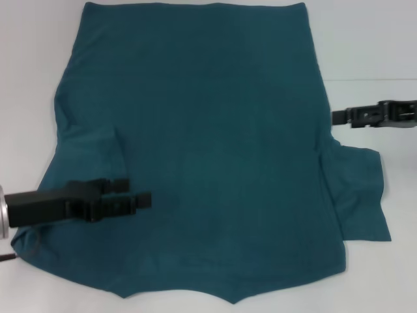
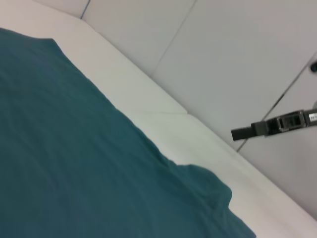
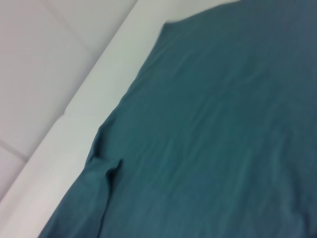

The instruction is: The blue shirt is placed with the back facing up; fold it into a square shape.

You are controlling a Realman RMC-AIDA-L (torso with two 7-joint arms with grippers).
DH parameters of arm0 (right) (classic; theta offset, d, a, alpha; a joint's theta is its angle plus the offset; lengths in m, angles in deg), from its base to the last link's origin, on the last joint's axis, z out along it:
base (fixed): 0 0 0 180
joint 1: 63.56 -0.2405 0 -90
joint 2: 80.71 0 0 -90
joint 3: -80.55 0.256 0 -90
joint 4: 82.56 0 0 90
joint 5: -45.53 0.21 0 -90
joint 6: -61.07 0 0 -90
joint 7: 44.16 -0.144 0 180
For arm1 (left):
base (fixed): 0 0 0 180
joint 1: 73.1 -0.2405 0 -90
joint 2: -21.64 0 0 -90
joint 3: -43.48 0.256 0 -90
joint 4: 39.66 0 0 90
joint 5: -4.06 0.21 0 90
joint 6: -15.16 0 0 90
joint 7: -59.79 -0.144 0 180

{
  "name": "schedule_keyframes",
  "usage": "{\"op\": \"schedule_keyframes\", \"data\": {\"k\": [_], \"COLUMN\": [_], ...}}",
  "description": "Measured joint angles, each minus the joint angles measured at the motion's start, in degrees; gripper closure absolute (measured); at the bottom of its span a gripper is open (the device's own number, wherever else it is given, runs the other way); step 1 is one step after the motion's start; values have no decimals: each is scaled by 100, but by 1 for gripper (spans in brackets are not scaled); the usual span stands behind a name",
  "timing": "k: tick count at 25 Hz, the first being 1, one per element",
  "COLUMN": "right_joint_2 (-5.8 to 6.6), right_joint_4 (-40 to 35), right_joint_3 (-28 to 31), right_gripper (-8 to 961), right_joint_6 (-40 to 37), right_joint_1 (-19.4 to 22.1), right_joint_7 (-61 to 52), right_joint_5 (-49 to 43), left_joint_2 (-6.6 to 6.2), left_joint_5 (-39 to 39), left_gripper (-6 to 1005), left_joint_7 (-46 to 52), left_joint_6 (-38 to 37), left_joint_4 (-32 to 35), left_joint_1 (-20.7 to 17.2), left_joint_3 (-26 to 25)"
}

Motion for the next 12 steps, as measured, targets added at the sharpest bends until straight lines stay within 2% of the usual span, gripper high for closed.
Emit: {"op": "schedule_keyframes", "data": {"k": [3,7,12], "right_joint_2": [106,241,277], "right_joint_4": [-36,-224,-331], "right_joint_3": [142,168,293], "right_gripper": [239,245,253], "right_joint_6": [-41,-93,-149], "right_joint_1": [153,400,458], "right_joint_7": [-339,-1228,-1795], "right_joint_5": [-34,-407,-1054], "left_joint_2": [7,9,36], "left_joint_5": [-71,-103,-113], "left_gripper": [90,95,93], "left_joint_7": [85,279,338], "left_joint_6": [46,168,236], "left_joint_4": [15,17,12], "left_joint_1": [21,73,193], "left_joint_3": [-11,-14,-16]}}
